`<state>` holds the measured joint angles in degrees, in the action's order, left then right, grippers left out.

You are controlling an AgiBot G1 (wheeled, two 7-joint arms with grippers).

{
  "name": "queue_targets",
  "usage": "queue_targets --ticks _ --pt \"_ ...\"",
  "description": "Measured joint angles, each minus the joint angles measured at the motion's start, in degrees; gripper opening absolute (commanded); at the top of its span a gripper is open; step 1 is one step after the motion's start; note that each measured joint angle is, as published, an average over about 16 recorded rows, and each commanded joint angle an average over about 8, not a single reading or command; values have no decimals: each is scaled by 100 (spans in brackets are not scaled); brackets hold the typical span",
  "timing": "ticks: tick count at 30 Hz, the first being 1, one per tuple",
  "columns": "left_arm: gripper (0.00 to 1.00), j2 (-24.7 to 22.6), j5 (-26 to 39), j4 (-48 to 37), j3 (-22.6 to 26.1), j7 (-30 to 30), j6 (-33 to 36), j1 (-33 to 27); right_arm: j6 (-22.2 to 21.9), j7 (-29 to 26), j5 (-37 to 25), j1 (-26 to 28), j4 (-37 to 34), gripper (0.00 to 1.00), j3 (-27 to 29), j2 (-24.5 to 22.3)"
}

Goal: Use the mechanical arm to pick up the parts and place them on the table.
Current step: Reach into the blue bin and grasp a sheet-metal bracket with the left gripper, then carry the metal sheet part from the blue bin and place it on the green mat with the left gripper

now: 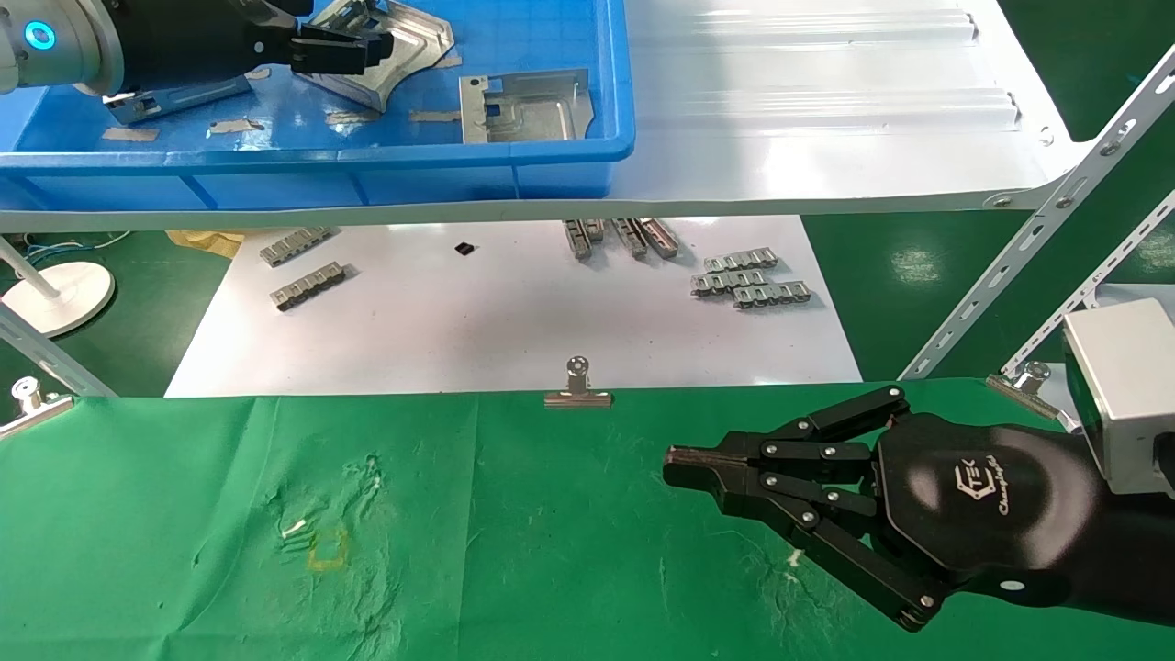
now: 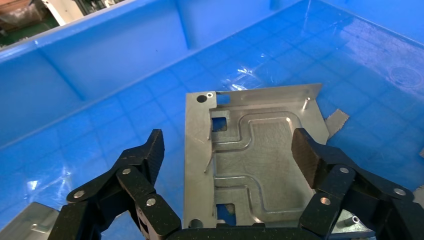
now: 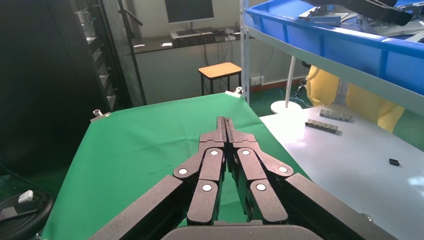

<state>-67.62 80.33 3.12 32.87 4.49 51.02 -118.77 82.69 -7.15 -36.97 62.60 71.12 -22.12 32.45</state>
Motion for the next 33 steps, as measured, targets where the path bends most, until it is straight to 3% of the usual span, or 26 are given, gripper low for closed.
queue_targets --ticks 29,31,33 --pt "0 63 -28 -263 -23 -245 -87 -13 0 0 0 0 0 0 0 0" --pt "0 69 -45 -254 -35 -268 -61 -11 0 0 0 0 0 6 0 0" --pt "0 81 -75 -236 -56 -300 -29 -11 0 0 0 0 0 31 0 0"
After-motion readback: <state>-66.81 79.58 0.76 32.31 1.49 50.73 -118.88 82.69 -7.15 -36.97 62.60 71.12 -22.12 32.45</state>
